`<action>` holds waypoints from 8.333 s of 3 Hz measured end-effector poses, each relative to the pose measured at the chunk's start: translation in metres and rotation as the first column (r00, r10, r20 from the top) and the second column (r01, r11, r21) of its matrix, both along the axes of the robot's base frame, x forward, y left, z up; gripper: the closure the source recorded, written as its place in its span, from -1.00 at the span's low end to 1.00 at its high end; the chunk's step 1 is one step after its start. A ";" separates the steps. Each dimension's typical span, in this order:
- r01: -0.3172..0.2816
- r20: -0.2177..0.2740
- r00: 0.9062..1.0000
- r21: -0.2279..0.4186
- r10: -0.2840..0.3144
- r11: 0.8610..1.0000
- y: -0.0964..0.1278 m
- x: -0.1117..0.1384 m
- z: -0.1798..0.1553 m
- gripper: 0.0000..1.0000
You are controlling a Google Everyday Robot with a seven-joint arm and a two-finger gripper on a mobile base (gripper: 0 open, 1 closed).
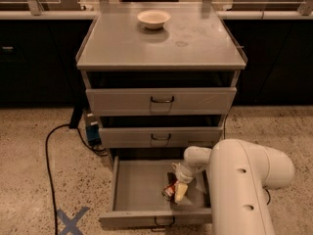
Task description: Pick coke can from bottom drawer and place on counter
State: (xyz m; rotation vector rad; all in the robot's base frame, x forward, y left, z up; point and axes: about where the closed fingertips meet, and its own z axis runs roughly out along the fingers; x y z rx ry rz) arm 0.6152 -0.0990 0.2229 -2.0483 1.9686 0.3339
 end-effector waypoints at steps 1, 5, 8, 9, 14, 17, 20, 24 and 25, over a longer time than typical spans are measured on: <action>0.022 -0.045 0.999 0.036 -0.021 0.999 -0.009 -0.005 -0.024 -1.00; 0.017 -0.151 0.989 0.091 -0.003 0.996 -0.010 0.013 -0.082 -1.00; -0.017 -0.179 0.983 0.101 0.035 0.995 0.009 0.013 -0.097 -0.18; -0.017 -0.179 0.983 0.101 0.035 0.995 0.009 0.013 -0.097 0.29; 0.014 0.089 0.995 0.238 -0.036 0.971 0.012 0.029 0.097 1.00; -0.039 0.080 0.997 0.242 0.020 0.969 0.045 -0.025 0.147 1.00; -0.128 0.142 0.986 0.355 0.082 0.926 0.042 0.006 0.304 1.00; -0.384 0.301 0.913 0.412 0.275 0.826 0.089 -0.009 0.489 1.00; -0.487 0.378 0.863 0.440 0.336 0.755 0.101 -0.013 0.558 1.00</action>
Offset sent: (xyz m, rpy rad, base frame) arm 0.0272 -0.0255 -0.0759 0.0884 0.1265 -0.0394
